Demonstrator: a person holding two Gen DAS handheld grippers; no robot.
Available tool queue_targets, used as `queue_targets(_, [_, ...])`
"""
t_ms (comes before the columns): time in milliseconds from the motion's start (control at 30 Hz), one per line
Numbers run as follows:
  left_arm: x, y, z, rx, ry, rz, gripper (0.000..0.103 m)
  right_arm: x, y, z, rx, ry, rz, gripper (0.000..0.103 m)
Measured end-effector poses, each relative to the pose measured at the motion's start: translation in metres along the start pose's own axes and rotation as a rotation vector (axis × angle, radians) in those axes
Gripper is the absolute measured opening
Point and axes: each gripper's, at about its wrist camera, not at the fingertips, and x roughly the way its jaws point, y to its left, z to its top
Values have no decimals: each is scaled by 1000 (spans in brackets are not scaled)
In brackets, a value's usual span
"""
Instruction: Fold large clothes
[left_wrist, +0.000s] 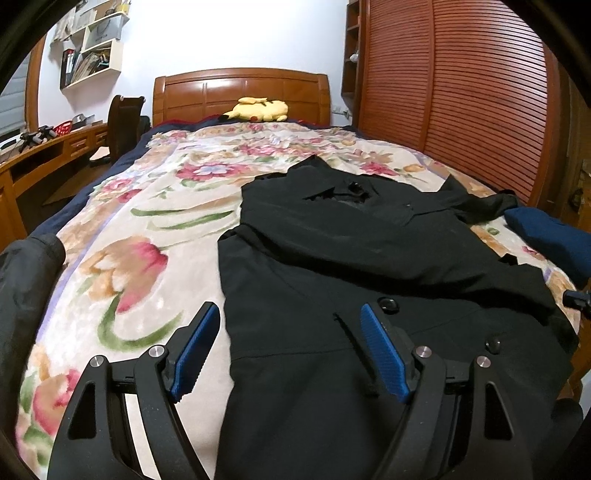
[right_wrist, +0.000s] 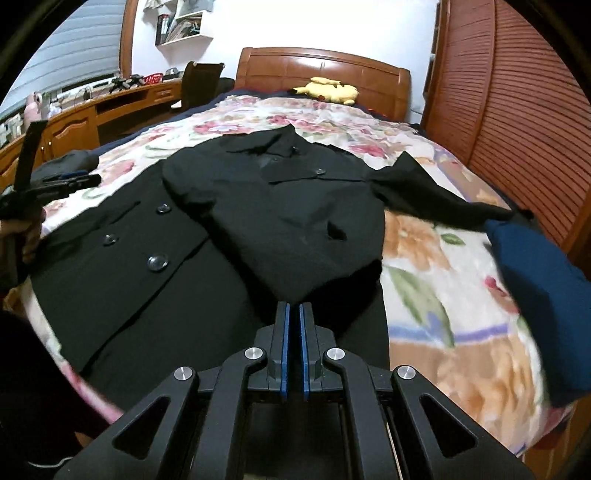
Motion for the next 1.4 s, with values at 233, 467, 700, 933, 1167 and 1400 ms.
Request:
queue_targets(233, [-6, -11, 4, 19, -47, -28, 84, -4, 6, 36, -11, -59, -16, 39])
queue_targets(467, [-9, -21, 7, 52, -65, -32, 89, 54, 9, 49, -6, 28, -14, 43])
queue_targets(700, [-4, -27, 9, 59, -51, -51, 89, 97, 3, 45, 61, 151, 53, 43])
queue_targets(933, [-3, -41, 13, 61, -63, -55, 89, 85, 10, 53, 26, 120, 35, 43])
queue_targets(1167, [8, -63, 17, 80, -55, -63, 89, 82, 15, 64, 3, 67, 49, 43])
queue_targets(1400, [12, -81, 19, 87, -43, -89, 89, 91, -16, 74, 14, 58, 13, 43])
